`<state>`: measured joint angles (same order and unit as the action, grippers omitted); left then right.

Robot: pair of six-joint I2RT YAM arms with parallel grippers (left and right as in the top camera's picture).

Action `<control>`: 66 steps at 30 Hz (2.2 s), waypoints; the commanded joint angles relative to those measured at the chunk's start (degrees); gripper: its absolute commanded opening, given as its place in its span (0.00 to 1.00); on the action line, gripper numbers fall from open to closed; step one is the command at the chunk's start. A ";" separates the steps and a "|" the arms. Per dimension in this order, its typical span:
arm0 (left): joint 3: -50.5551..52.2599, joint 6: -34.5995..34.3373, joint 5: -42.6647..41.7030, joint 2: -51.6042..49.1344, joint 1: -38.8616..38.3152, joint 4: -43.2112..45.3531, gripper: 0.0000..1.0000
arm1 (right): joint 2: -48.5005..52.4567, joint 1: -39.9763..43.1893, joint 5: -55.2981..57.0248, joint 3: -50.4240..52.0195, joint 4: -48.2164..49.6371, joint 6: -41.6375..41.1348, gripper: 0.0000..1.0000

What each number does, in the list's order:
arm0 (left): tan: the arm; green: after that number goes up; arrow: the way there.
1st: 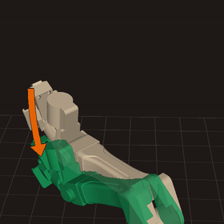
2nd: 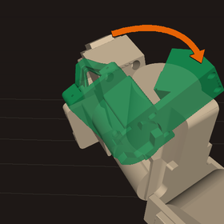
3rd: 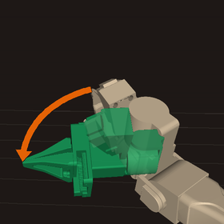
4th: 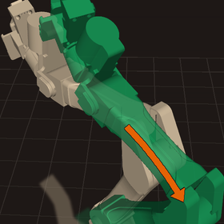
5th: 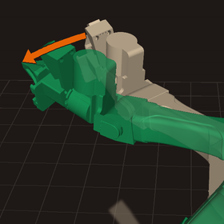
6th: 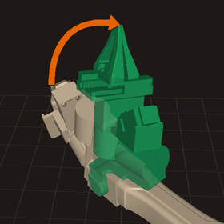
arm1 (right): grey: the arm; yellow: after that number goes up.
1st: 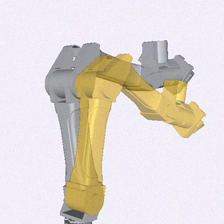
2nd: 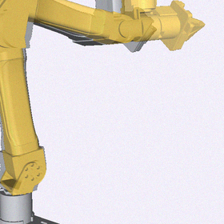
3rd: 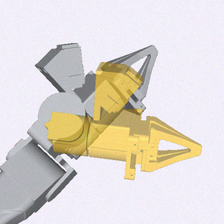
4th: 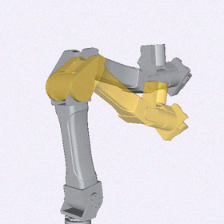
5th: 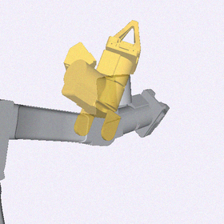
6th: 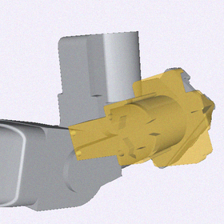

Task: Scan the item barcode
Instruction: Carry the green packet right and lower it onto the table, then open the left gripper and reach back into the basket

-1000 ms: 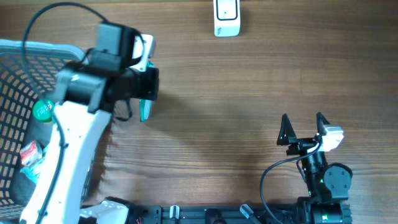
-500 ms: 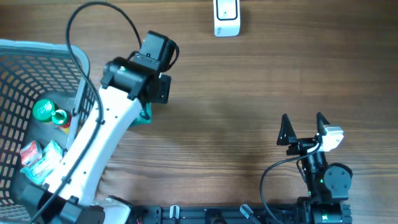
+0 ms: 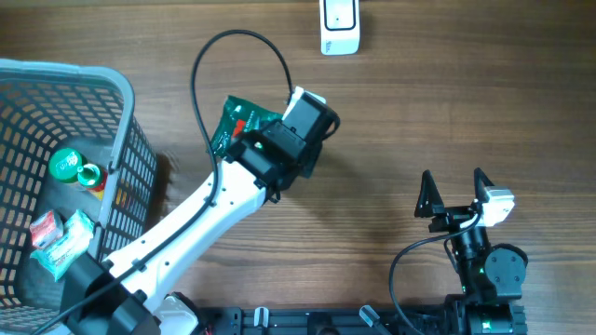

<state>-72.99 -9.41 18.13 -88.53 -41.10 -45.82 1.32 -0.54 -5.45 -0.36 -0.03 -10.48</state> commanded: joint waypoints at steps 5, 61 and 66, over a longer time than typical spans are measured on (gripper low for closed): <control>2.73 -0.13 -3.34 -6.58 -3.98 -3.19 0.04 | 0.02 0.39 0.96 0.04 0.17 -0.61 1.00; 10.08 16.46 1.05 6.99 -13.07 -2.99 1.00 | 0.02 0.39 0.94 0.04 0.17 -0.59 1.00; 9.86 13.68 1.03 19.32 -5.44 3.87 1.00 | 0.02 0.39 0.96 0.04 0.17 -0.59 1.00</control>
<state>-62.92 7.35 19.33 -77.08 -51.33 -45.58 1.32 -0.54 -5.45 -0.36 -0.03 -10.48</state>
